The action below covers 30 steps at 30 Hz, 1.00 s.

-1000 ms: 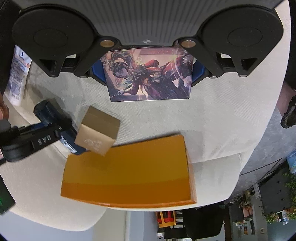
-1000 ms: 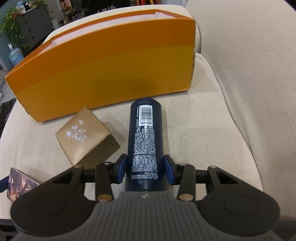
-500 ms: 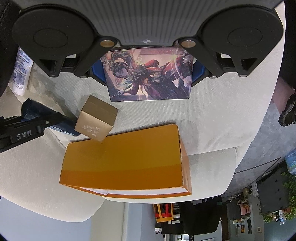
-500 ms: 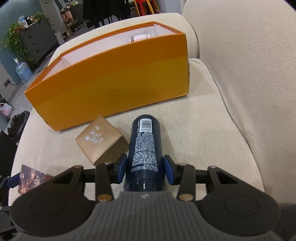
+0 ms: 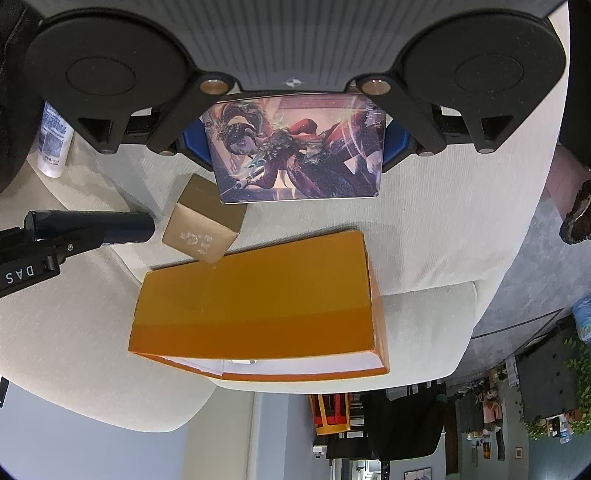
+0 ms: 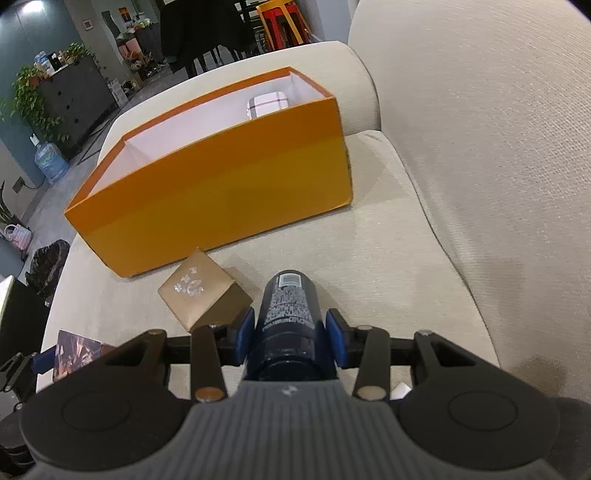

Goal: Organize rigid objects

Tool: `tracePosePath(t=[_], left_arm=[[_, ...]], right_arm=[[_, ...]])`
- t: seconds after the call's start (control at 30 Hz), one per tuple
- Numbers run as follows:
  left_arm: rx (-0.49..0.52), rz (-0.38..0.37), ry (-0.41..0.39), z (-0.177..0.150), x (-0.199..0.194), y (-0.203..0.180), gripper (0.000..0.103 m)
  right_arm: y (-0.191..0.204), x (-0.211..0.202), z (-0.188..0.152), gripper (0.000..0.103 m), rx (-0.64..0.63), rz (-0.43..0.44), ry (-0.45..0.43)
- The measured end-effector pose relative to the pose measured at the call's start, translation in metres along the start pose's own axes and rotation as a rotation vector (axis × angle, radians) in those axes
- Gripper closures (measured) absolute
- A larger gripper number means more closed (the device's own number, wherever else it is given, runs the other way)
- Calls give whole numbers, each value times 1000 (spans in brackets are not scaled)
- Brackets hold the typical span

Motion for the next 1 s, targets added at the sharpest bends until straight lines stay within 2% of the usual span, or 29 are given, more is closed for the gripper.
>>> tracePosePath(t=[0.3, 0.67, 0.8, 0.83, 0.87, 0.9, 1.0], left_arm=[[17, -12, -19, 13, -10, -1, 0], [83, -36, -95, 82, -26, -7, 0], [107, -38, -110, 107, -24, -9, 0], [109, -40, -115, 112, -23, -9, 0], [112, -39, -116, 116, -22, -9, 0], [114, -37, -118, 119, -21, -9, 0], [104, -40, -115, 122, -16, -8, 0]], right_arm=[[2, -12, 10, 61, 7, 14, -30], [16, -60, 40, 61, -30, 55, -124], [22, -77, 58, 65, -45, 60, -171], [24, -80, 63, 68, -49, 63, -178], [26, -82, 67, 96, -54, 67, -182], [28, -82, 70, 103, -59, 66, -177], [30, -73, 76, 103, -98, 27, -139]])
Point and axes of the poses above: each gripper's, at about its wrist camera, not at the fingertips, and x roughly the way its jaws point, y to its left, z to its top, the point moved 10 cm from there along x, roughly the way its jaws point, and after that the axes turned 7 degrees about -z, right-handed, at the moved point
